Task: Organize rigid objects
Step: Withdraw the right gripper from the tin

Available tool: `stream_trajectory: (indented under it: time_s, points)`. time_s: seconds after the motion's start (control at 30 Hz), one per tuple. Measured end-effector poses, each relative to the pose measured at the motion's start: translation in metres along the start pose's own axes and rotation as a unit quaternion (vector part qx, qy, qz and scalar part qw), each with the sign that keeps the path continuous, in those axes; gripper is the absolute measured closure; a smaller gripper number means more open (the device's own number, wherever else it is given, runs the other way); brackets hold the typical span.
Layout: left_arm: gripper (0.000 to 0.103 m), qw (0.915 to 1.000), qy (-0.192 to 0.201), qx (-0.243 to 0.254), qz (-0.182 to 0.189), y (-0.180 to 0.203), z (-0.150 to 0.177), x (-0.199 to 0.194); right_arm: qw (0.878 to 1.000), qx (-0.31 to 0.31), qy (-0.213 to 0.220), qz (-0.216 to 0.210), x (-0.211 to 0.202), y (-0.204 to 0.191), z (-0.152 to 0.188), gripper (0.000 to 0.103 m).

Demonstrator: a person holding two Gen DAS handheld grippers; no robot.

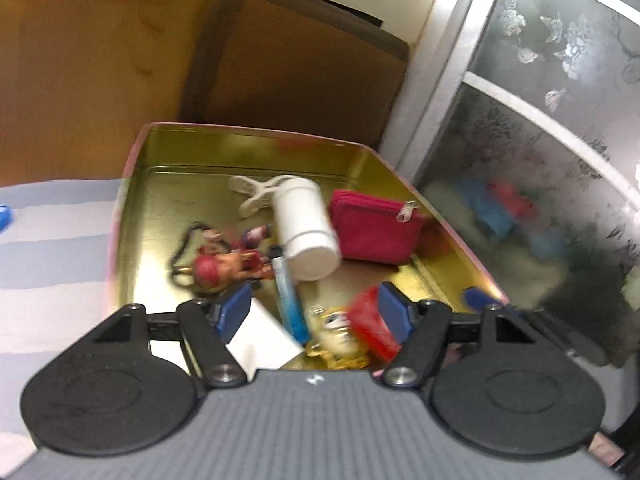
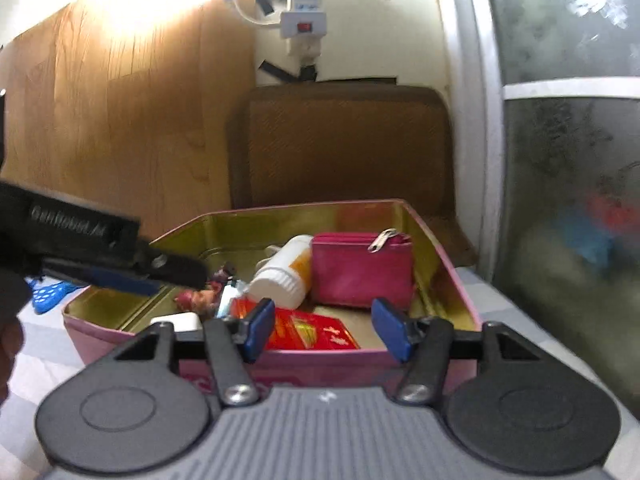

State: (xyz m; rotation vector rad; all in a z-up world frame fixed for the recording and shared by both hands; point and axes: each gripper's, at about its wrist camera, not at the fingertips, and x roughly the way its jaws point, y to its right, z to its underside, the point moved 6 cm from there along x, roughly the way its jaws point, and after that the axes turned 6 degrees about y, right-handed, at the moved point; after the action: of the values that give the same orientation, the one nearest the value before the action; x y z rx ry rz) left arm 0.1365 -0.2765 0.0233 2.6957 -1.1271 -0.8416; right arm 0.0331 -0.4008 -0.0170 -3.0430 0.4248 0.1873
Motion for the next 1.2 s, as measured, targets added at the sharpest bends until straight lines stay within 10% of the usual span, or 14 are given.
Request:
stream_trajectory:
  time_s: [0.8,1.2]
  points:
    - [0.022,0.9745,0.053,0.061,-0.209,-0.078,0.038,-0.117,0.993,0.030,-0.019,-0.115,-0.046,-0.105,0.006,0.044]
    - [0.022,0.9681,0.033,0.037,-0.246,-0.113,0.065,-0.125,0.990,0.002,-0.051,-0.132,-0.048,-0.141,0.029,0.041]
